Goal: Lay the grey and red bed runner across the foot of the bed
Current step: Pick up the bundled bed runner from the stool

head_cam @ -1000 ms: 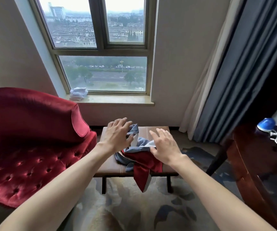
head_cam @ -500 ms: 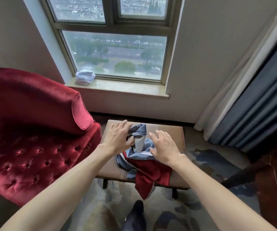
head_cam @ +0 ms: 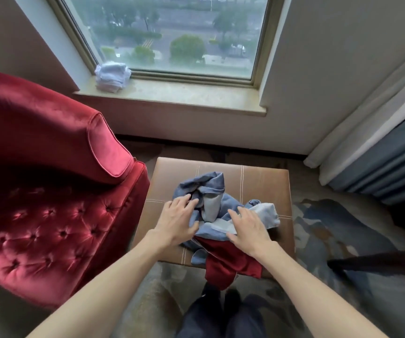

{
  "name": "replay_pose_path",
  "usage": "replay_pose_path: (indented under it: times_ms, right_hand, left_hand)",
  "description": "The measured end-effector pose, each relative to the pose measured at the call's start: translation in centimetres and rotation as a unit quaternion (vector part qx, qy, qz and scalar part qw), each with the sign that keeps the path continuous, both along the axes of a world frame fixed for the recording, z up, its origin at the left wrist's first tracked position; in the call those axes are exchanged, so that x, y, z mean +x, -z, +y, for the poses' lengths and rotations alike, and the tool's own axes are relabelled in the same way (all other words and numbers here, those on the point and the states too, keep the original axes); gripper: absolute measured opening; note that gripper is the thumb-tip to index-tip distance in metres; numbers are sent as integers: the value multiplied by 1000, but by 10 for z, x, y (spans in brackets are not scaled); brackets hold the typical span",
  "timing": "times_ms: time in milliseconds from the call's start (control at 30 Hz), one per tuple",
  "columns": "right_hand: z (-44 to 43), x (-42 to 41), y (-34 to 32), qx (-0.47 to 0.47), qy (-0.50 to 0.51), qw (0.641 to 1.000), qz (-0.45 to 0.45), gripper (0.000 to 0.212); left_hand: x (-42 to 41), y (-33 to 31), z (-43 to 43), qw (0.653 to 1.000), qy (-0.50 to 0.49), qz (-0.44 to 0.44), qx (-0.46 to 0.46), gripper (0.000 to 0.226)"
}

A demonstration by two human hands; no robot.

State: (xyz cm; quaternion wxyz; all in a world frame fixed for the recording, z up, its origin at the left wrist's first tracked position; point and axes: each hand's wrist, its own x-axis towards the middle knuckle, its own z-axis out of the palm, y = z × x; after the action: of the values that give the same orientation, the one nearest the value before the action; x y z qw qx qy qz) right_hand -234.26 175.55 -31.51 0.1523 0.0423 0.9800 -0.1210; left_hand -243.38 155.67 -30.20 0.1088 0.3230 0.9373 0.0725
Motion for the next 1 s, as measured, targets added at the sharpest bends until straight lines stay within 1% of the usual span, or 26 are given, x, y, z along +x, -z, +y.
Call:
replay_pose_path:
  times_ms: [133,267,400,600,667,800,900,1000]
  right_hand:
    - [3,-9,46,-22,3,999,-46,77]
    - [6,-15,94,-15,-12,998,-61,87]
    - [5,-20,145,10,-18,997,-75,97]
    - [7,-29,217,53,-26,992,-108,120]
    - [12,-34,235,64,-20,992,-105,119]
    - [27,-51,258,87,2,991,-100,108]
    - [36,-66,270,82,25,988,-129,112]
    - [37,-75,279,78,30,984,-154,117]
  left_hand:
    - [-4,54,-1,998,-13,-41,-43,68]
    - [3,118,1,990,-22,-87,-106,74]
    - [12,178,8,988,-38,-107,-102,79]
    - [-2,237,10,975,-132,-112,-137,99]
    - [-10,253,9,969,-169,-124,-130,102]
    - [-27,275,13,957,-226,-157,-93,103]
    - [-41,285,18,948,-252,-182,-64,101]
    - [-49,294,23,951,-251,-178,-31,90]
